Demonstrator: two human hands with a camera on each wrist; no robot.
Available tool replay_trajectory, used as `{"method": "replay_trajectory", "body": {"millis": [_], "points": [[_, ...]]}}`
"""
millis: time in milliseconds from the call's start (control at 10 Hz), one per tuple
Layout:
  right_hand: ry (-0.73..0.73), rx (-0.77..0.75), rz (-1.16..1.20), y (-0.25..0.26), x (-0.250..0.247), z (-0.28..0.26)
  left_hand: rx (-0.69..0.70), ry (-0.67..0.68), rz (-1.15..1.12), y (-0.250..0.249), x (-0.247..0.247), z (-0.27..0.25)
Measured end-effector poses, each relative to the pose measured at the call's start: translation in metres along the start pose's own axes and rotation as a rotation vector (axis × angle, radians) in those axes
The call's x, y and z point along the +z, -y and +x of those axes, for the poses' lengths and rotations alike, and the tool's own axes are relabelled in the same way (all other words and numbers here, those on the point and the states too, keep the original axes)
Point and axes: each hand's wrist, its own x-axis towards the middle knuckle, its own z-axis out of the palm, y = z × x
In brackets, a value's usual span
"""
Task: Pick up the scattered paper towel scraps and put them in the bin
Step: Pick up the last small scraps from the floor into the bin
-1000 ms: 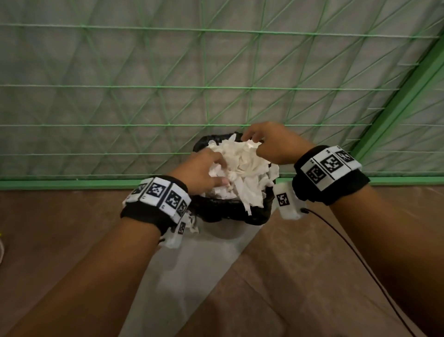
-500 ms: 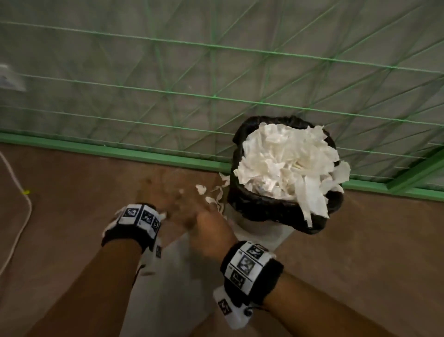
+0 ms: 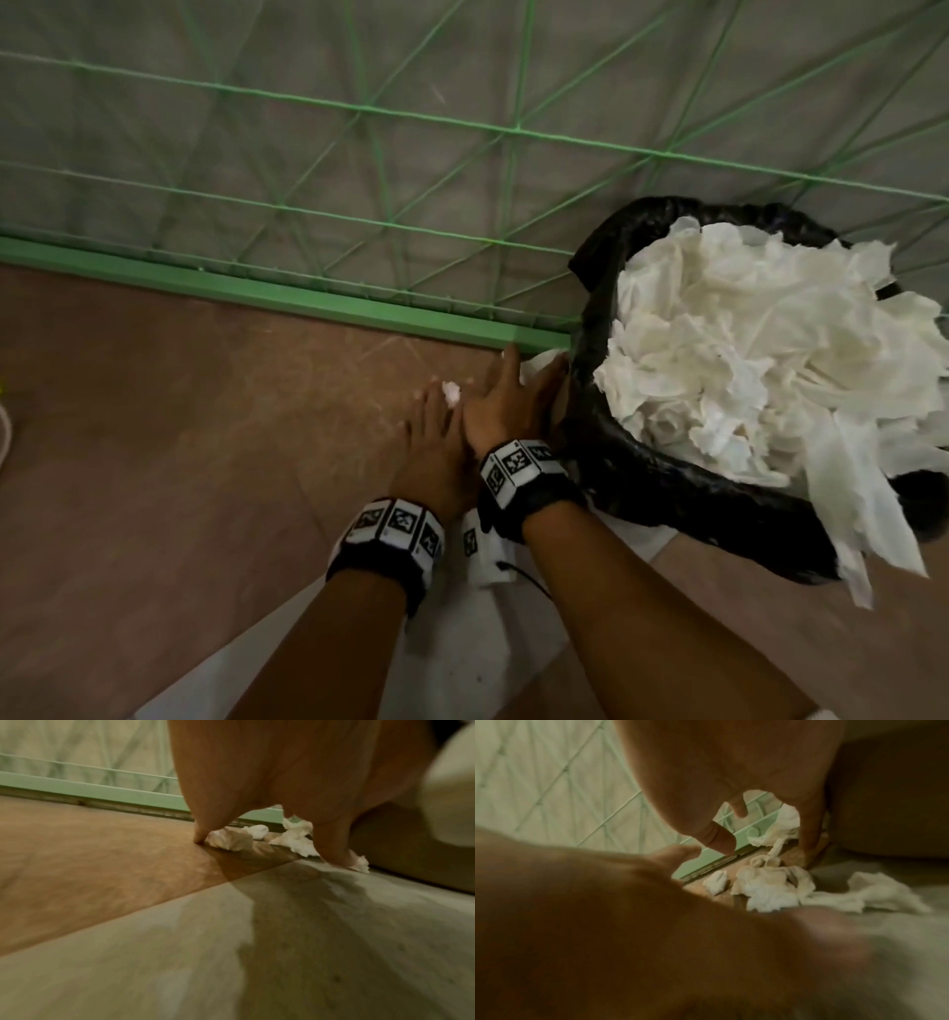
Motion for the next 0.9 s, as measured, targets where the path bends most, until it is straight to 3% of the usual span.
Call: {"method": "replay_trajectory", "body": {"millis": [100,200,300,400,600,700,800,900], "points": [[-0.050,0.021,0.065,-0.001,0.003,0.010,0.030,0.028,0.036,-0.005,0.003,0.009],[-0.066,0.035,-0.019,-0.004,0.013,0.007,0.057,0.034,0.003,-0.011,0.004,0.005],[-0.044,0.008,-0.060,-0.007,0.014,0.002,-0.015,0.037,-0.195,-0.022,-0.006,-0.003],[0.032,-0.010,-0.026,-0.009,0.012,-0.003,-0.010,-0.161,-0.173,-0.011,-0.004,-0.012],[0.178,-0.081,-0.252,-0.030,0.040,-0.039,-0.082,-0.191,-0.217,0.005,0.002,-0.034],[0.246,-0.127,-0.201,-0.036,0.037,-0.058,-0.121,-0.025,-0.204,0.013,-0.004,-0.048],[0.249,-0.202,-0.053,-0.025,0.021,-0.087,-0.161,-0.082,-0.379,0.012,-0.038,-0.057],[0.213,-0.371,0.087,0.000,-0.011,-0.121,-0.115,-0.193,-0.418,-0.009,-0.096,-0.067]]}}
